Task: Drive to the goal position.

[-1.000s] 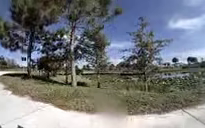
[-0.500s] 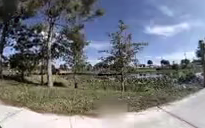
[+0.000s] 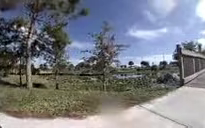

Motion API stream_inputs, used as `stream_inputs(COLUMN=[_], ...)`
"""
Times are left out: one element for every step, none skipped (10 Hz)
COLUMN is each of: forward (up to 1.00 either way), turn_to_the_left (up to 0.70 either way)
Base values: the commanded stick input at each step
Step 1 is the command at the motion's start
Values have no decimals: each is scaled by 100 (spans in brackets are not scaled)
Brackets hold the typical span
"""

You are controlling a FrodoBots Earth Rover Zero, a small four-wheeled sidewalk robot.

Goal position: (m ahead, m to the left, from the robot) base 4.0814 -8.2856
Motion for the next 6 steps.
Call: stream_inputs(forward=[0,0,0,0,0,0], turn_to_the_left=[-85,-85,-85,-85,-85,-85])
